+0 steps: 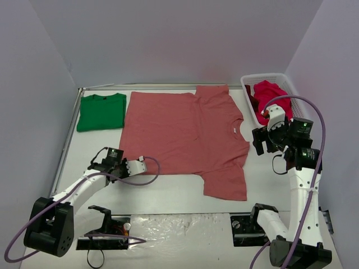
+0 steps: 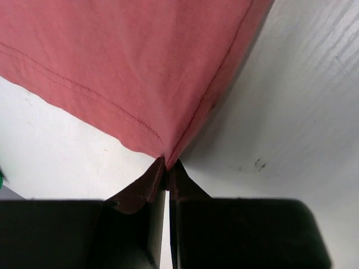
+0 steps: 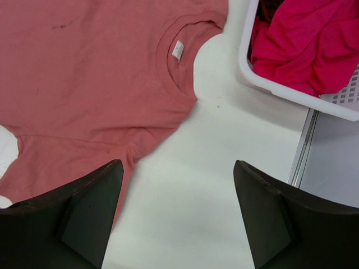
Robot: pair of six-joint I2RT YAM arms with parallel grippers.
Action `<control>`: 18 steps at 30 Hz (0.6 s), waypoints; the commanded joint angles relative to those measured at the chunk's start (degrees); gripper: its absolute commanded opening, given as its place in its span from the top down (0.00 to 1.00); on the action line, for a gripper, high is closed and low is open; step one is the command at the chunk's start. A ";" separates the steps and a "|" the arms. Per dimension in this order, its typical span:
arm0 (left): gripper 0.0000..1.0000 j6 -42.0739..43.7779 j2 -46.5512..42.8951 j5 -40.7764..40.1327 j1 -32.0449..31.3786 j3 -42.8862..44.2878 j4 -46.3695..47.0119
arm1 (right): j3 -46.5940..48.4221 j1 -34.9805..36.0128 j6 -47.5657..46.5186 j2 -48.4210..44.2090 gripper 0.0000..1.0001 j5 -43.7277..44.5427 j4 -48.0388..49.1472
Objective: Fold and stack the t-shirts
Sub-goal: Grap the side of the flattened tshirt closest away from the robot with both arms
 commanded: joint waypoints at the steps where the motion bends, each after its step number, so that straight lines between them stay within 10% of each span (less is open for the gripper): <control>1: 0.98 0.35 -0.40 6.91 3.10 7.18 -8.05 | 3.35 -0.10 -4.51 0.44 0.25 -0.48 -5.54; 5: 0.98 -2.81 0.99 12.99 6.71 15.97 -14.23 | 7.74 0.96 -13.21 5.78 0.30 -0.40 -15.57; 10: 0.98 -9.40 7.14 15.45 7.95 24.42 -18.63 | 7.50 7.78 -20.17 12.03 0.74 8.11 -26.03; 11: 0.98 -10.37 7.85 15.72 7.95 25.99 -18.55 | 5.49 9.47 -20.35 13.96 0.96 10.13 -26.05; 18: 0.98 -16.52 11.02 18.27 8.04 28.29 -16.53 | 1.69 13.88 -21.24 26.61 1.00 9.54 -19.39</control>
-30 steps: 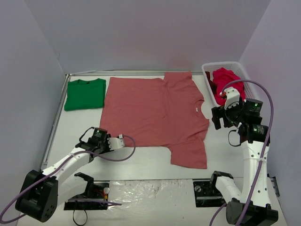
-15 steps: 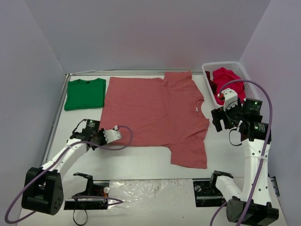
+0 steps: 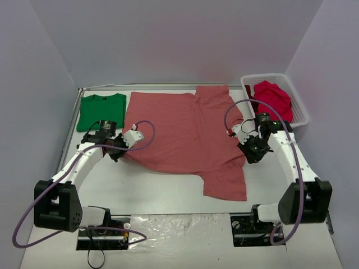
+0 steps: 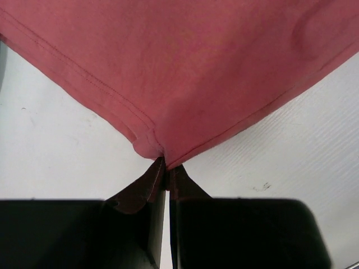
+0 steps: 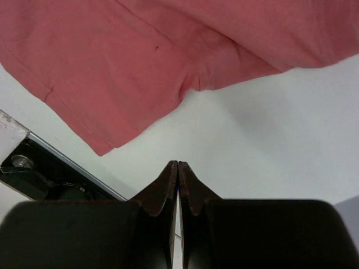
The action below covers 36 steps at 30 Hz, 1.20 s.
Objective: Fold and stack the t-shirts
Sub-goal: Grap the side of the flattened tshirt closest away from the robot with both arms
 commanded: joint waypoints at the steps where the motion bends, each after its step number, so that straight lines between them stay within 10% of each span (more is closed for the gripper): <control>1: 0.98 -4.48 -0.12 2.49 0.43 2.31 -1.22 | 0.03 0.17 -1.50 7.29 1.00 0.16 1.32; 36: 0.98 -14.77 9.02 -12.36 4.30 7.04 13.10 | 44.14 4.92 12.39 53.65 1.00 2.09 12.50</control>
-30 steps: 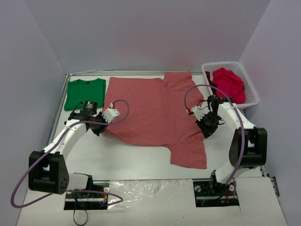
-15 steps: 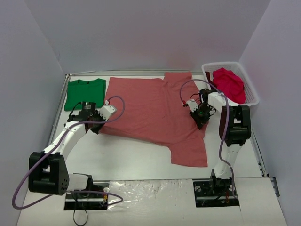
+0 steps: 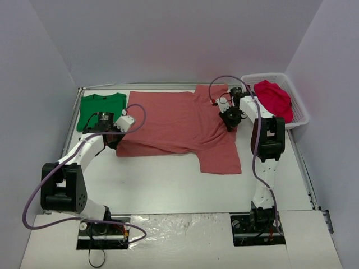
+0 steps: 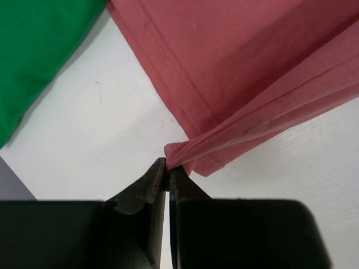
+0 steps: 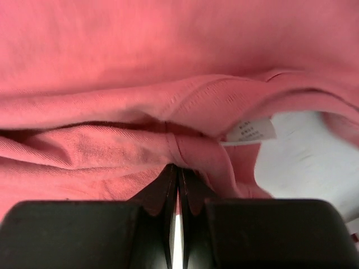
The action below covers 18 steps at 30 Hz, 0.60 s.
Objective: Fold and stack the t-shirts
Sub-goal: Grap the side of the flattened tshirt closest away from the robot with both arms
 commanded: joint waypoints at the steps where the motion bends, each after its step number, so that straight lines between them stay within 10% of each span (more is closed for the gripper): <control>1: 0.98 -1.20 0.52 -2.33 0.71 4.19 1.67 | 4.64 1.40 1.96 -0.10 1.00 -0.11 -1.82; 10: 0.98 -0.41 -2.73 -2.60 0.80 4.81 -0.26 | -3.60 6.06 2.06 -21.08 1.00 -0.82 -5.24; 18: 0.98 -1.02 -5.55 -3.92 0.71 3.66 -0.35 | -21.61 10.01 -8.92 -39.02 0.72 2.41 -17.02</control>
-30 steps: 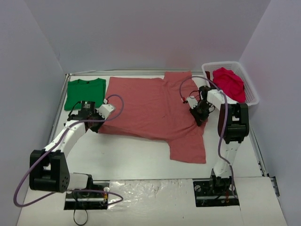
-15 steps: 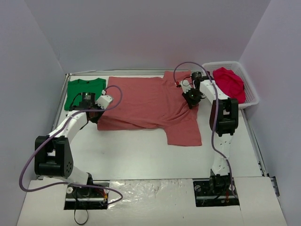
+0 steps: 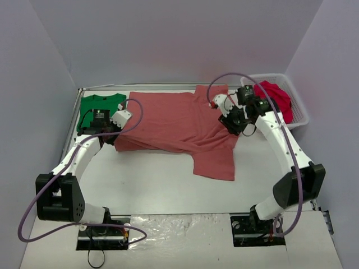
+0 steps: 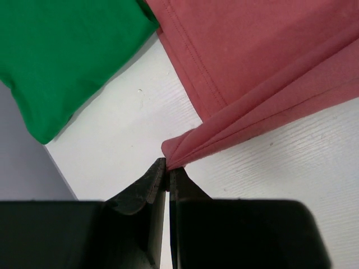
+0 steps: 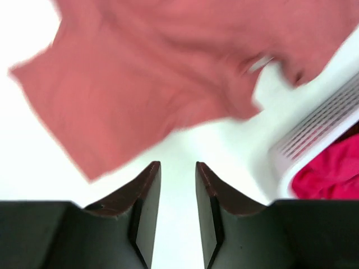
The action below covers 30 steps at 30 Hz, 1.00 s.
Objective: Fold and stack the t-shirts
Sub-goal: Grap the side of the flattened tshirt closest away from the robot with both arms
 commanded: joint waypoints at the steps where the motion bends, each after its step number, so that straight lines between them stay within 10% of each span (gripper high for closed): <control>1: 0.98 -1.11 -1.26 -1.77 0.54 0.43 -0.04 | -10.96 3.10 -5.87 -3.25 0.71 4.09 -10.42; 13: 0.98 -3.39 1.46 -0.45 1.85 1.22 -1.36 | -31.38 23.32 0.63 -7.22 0.61 13.41 -7.70; 30: 0.97 -3.04 1.64 1.39 3.44 -0.01 -1.10 | -34.90 23.42 -1.39 4.81 0.61 15.35 0.65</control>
